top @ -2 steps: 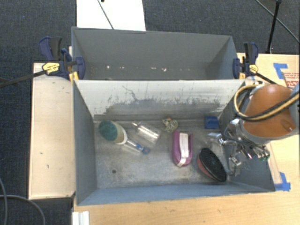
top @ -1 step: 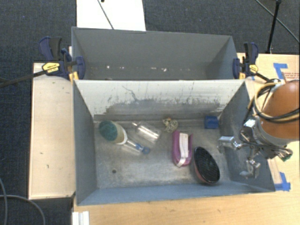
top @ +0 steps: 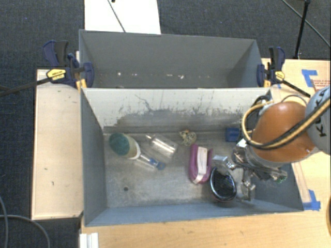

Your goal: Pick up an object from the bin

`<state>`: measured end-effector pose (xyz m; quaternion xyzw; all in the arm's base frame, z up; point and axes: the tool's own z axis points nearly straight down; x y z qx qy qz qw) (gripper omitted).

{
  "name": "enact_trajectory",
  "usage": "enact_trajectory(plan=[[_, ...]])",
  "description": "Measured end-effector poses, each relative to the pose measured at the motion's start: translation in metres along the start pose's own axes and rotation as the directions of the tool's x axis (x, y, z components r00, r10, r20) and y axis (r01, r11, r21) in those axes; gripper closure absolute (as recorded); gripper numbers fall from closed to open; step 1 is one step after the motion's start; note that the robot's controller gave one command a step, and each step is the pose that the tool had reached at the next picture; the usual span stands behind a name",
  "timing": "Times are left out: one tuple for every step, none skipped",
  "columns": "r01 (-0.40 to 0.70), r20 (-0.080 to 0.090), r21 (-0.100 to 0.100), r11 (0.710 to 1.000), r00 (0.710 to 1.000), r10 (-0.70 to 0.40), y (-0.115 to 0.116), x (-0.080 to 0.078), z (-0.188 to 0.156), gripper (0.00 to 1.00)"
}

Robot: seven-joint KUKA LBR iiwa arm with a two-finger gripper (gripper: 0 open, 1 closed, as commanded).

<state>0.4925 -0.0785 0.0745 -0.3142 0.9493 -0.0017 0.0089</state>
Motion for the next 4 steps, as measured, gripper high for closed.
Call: enact_trajectory(plan=[[0.359, -0.002, -0.006, 0.933, 0.933, -0.359, 0.037, -0.02, -0.002, 0.0], [0.358, -0.004, -0.008, 0.934, 0.934, -0.358, 0.038, -0.02, -0.002, 1.0], [0.323, -0.007, -0.006, 0.946, 0.946, -0.323, 0.019, -0.028, -0.118, 1.0], [0.672, -0.001, -0.01, 0.741, 0.741, -0.672, 0.025, -0.091, -0.175, 1.0]])
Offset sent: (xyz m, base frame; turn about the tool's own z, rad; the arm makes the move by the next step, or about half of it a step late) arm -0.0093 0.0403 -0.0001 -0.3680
